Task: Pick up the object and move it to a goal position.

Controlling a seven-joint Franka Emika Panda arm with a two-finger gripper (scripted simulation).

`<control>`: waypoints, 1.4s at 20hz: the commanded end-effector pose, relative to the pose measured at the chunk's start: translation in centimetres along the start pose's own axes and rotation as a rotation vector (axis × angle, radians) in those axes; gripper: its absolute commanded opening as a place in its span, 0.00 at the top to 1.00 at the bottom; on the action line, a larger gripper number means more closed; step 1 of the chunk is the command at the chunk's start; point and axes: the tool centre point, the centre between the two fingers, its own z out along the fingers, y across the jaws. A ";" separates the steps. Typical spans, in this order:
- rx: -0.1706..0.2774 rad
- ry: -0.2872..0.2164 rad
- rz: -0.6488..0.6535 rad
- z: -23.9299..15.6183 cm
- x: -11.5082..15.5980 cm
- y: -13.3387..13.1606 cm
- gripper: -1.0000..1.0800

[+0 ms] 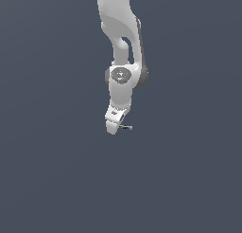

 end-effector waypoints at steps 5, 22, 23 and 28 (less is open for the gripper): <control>0.006 0.006 -0.154 1.1 0.1 -1.1 0.04; 0.010 0.012 -0.260 2.3 0.2 -1.9 0.04; 0.010 0.012 -0.260 2.6 0.2 -1.9 0.04; 0.010 0.012 -0.263 4.9 0.2 -2.0 0.04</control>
